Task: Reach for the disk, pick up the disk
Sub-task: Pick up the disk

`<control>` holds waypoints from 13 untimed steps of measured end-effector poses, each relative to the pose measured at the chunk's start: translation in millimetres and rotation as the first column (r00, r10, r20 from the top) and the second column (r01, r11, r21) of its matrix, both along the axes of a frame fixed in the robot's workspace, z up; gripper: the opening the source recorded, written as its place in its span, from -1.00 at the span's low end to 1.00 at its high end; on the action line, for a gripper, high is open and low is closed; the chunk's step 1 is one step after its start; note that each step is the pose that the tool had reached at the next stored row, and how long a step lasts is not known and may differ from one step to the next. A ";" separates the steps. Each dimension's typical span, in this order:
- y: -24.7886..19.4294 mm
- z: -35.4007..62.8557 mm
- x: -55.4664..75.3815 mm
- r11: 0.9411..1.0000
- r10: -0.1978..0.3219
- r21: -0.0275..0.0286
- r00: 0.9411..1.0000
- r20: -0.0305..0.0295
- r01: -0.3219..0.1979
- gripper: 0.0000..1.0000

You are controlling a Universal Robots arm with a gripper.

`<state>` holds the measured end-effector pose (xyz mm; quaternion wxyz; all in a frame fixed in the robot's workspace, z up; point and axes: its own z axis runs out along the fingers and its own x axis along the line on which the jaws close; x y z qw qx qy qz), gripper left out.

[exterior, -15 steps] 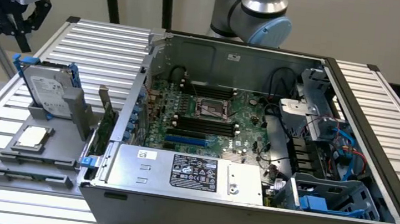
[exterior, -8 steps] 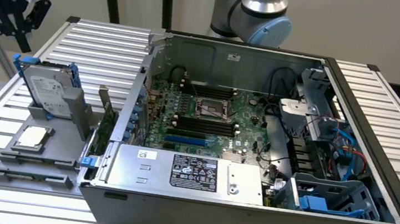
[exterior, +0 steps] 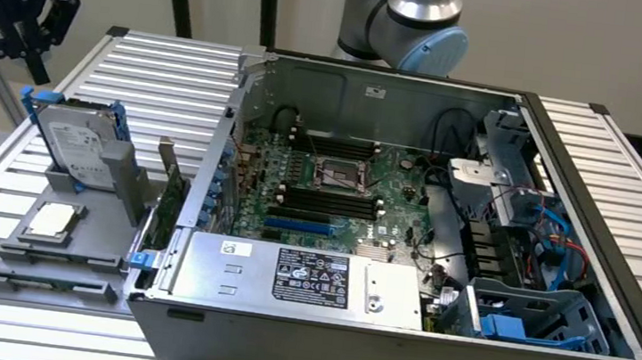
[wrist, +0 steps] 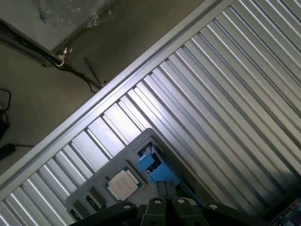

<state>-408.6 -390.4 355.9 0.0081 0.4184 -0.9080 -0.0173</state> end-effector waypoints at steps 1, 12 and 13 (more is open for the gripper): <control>0.0 0.0 0.0 1.000 0.018 0.000 1.000 0.000 -0.018 -0.79; 0.0 0.0 0.0 0.977 0.215 0.000 0.977 0.000 -0.215 -0.79; 0.0 0.0 0.0 0.972 0.234 0.000 0.972 0.000 -0.234 -0.79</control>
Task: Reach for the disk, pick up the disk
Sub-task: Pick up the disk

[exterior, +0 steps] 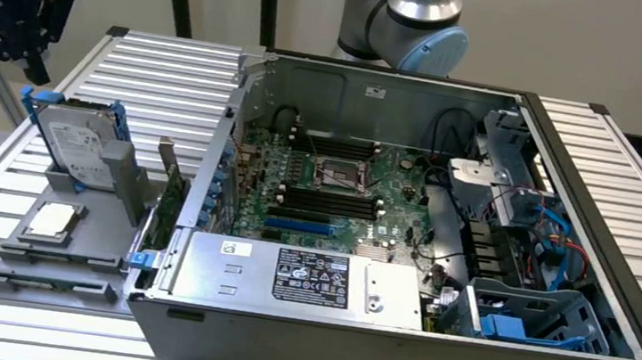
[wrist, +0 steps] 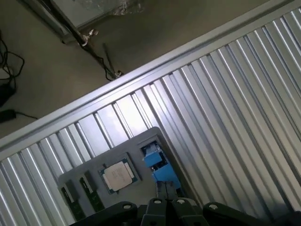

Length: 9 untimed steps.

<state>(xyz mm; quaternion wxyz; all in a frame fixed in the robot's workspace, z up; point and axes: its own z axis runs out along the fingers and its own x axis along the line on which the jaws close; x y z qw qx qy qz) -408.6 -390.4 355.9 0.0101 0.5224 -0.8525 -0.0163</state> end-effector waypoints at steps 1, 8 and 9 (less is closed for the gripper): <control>0.0 0.0 0.0 1.000 0.018 0.000 1.000 0.000 -0.018 -0.79; 0.0 0.1 0.0 0.989 0.145 0.000 0.989 0.000 -0.145 -0.79; 0.0 0.1 0.0 0.987 0.163 0.000 0.987 0.000 -0.163 -0.79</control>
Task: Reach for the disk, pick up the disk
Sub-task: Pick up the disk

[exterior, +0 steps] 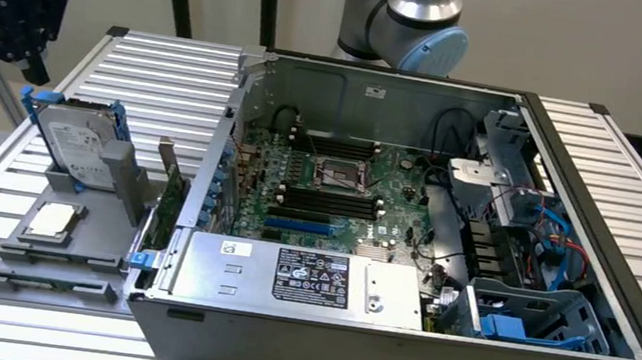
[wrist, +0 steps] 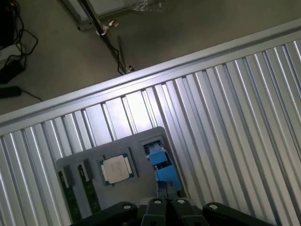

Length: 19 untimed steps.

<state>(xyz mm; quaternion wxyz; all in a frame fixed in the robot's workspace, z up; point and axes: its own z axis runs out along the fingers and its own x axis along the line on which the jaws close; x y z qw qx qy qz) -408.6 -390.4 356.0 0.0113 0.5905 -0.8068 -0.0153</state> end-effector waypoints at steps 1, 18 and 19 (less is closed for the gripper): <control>0.0 0.0 0.0 1.000 0.018 0.000 1.000 0.000 -0.018 -0.79; 0.0 0.0 0.0 0.976 0.218 0.001 0.976 0.002 -0.218 -0.79; 0.0 0.0 0.0 0.976 0.218 0.001 0.976 0.002 -0.218 -0.79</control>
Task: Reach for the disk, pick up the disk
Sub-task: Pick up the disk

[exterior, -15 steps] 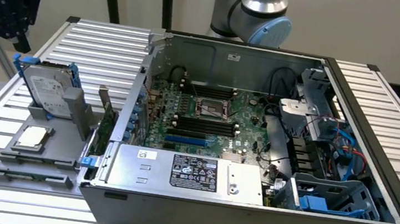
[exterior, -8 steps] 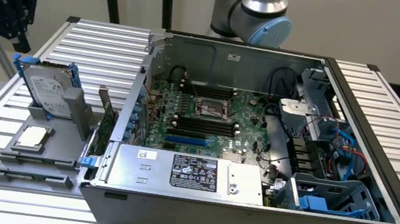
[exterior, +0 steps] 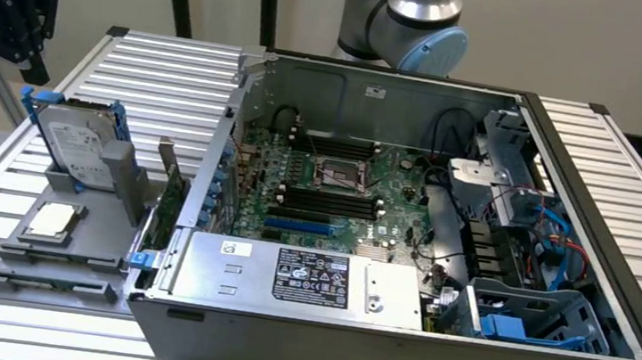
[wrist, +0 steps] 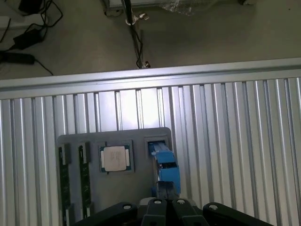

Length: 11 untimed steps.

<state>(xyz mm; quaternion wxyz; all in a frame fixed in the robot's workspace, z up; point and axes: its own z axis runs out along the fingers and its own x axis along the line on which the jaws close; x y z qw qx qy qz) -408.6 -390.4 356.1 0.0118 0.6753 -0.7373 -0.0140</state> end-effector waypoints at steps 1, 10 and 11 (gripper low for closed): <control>0.0 0.0 0.0 1.000 0.000 0.000 1.000 0.000 0.000 -0.79; 0.0 0.0 0.0 1.000 0.001 0.000 1.000 0.000 -0.001 -0.79; 0.0 0.0 0.0 1.000 0.001 0.000 1.000 0.001 -0.001 -0.79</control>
